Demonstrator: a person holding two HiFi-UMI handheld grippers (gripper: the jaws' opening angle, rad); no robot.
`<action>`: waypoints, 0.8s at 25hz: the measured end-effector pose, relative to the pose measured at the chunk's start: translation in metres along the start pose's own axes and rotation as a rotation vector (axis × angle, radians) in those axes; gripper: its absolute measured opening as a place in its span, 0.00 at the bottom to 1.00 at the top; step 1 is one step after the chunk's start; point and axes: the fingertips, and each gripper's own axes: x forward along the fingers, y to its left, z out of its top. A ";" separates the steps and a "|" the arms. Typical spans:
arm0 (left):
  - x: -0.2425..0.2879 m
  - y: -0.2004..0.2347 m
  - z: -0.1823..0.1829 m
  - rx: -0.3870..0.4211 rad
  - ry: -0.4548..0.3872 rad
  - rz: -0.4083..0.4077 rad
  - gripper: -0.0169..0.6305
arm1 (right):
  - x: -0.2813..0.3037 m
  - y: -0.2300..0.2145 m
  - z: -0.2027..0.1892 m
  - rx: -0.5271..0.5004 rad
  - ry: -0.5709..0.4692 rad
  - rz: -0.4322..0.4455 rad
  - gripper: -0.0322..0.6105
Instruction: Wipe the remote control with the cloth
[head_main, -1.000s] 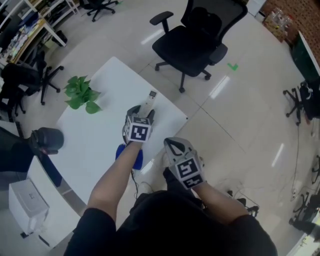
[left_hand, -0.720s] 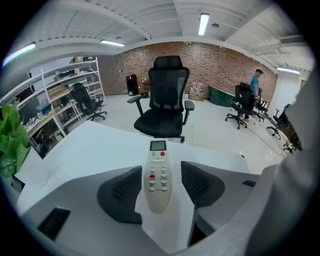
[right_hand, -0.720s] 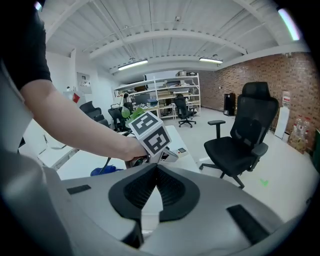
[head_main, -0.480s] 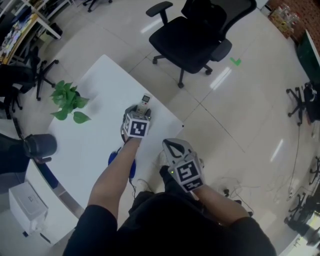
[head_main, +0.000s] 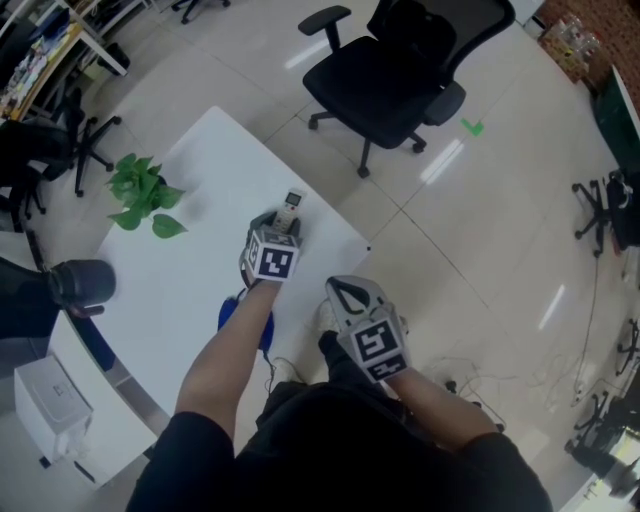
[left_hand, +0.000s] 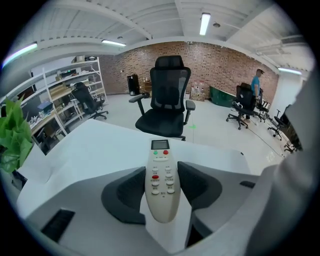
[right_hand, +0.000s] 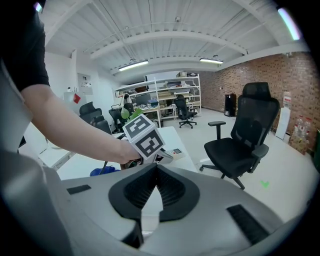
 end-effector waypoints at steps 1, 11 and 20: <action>-0.008 0.000 0.000 -0.005 -0.014 -0.001 0.34 | -0.001 0.004 0.002 -0.002 -0.003 0.002 0.06; -0.142 0.006 -0.026 -0.037 -0.186 -0.005 0.34 | -0.007 0.082 0.009 -0.063 -0.048 0.022 0.06; -0.264 0.033 -0.103 -0.035 -0.244 0.050 0.34 | 0.008 0.165 -0.007 -0.130 -0.020 0.041 0.13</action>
